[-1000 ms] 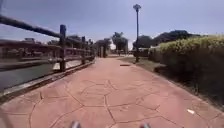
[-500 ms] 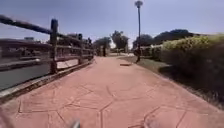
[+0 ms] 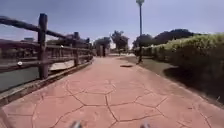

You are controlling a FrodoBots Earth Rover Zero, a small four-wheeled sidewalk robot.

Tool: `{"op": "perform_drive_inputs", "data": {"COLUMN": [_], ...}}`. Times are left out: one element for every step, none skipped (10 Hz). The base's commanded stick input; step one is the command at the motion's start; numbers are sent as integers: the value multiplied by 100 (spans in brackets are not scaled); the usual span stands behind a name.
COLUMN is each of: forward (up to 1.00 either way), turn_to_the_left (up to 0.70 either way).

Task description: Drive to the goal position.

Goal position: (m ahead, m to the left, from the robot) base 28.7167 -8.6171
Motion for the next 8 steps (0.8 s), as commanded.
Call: {"op": "perform_drive_inputs", "data": {"forward": [85,85,85,85,85,85,85,85], "turn_to_the_left": [0,0,0,0,0,0,0,0]}}
